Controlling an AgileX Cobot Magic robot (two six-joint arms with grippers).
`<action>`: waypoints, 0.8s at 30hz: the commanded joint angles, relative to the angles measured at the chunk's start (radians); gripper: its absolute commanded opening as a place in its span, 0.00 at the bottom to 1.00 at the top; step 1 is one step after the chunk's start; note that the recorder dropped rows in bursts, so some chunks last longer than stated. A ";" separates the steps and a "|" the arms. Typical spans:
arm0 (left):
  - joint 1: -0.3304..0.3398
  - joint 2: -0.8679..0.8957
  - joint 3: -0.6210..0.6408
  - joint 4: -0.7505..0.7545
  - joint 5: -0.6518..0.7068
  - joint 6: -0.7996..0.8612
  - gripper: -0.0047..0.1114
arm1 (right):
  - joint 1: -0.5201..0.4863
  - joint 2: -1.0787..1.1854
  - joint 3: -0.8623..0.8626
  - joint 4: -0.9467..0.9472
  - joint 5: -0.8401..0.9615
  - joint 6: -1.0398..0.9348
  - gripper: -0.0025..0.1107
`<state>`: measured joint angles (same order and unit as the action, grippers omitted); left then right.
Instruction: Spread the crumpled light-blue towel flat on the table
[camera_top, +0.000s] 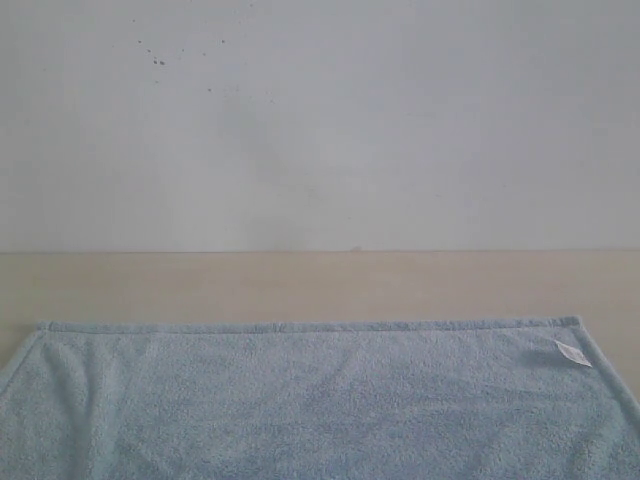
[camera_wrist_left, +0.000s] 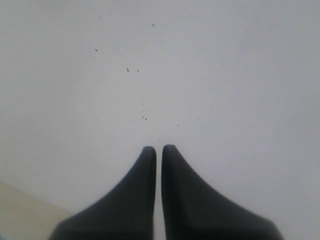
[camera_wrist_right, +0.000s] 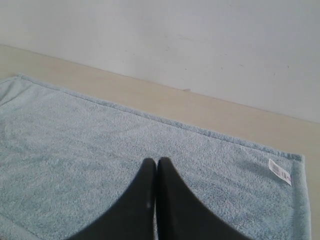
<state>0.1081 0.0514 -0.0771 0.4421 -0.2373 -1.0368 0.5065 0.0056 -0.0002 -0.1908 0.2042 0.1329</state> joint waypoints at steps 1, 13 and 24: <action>-0.002 -0.051 0.070 -0.013 0.019 0.087 0.08 | 0.002 -0.006 0.000 0.002 -0.012 -0.004 0.02; -0.002 -0.051 0.077 -0.175 0.028 0.845 0.08 | 0.002 -0.006 0.000 0.002 -0.012 -0.004 0.02; -0.002 -0.051 0.077 -0.536 0.222 1.282 0.08 | 0.002 -0.006 0.000 0.002 -0.012 -0.002 0.02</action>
<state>0.1081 0.0039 -0.0041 -0.0575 -0.1075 0.2089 0.5065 0.0056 -0.0002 -0.1908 0.2042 0.1329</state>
